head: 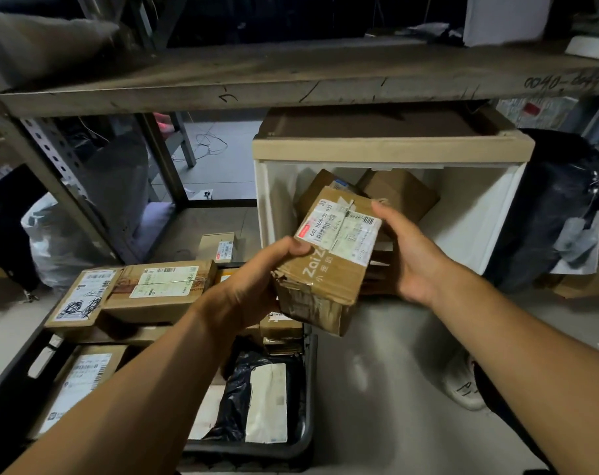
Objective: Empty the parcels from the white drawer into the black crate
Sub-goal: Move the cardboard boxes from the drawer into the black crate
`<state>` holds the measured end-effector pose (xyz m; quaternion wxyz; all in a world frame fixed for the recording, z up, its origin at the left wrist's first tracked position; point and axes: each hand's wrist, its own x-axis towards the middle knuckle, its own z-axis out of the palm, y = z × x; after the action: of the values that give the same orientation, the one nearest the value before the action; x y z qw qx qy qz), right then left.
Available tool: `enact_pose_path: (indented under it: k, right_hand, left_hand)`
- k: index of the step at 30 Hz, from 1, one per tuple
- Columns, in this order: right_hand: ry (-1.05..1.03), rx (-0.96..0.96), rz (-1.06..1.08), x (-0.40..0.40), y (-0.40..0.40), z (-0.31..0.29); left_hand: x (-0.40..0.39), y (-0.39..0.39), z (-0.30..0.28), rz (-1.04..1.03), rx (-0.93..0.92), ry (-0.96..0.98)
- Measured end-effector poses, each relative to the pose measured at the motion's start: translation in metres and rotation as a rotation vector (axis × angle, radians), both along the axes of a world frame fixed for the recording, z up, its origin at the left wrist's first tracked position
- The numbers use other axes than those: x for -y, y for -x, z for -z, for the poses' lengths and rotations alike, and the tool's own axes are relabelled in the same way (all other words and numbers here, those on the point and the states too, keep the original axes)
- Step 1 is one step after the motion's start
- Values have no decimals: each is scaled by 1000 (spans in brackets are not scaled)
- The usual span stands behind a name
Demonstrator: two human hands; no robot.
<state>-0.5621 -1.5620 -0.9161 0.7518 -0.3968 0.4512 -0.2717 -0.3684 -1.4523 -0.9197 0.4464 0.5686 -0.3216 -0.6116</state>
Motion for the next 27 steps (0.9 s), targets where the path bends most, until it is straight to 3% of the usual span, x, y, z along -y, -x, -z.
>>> enact_pose_path:
  k: [4,9,16,27]
  right_hand:
    - [-20,15,106,-13,-16,-8]
    - [-93,160,274,-22,-28,-10]
    - [118,-122,30,-20,-36,10]
    - [194,-249,-276,-74,-128,40]
  left_hand:
    - [-10,-13,-5,-114,38,9]
    - [-22,-16,0,-228,-101,39]
    - [-27,-26,-2,-361,-34,67]
    - [-93,-108,17,-615,5,-55]
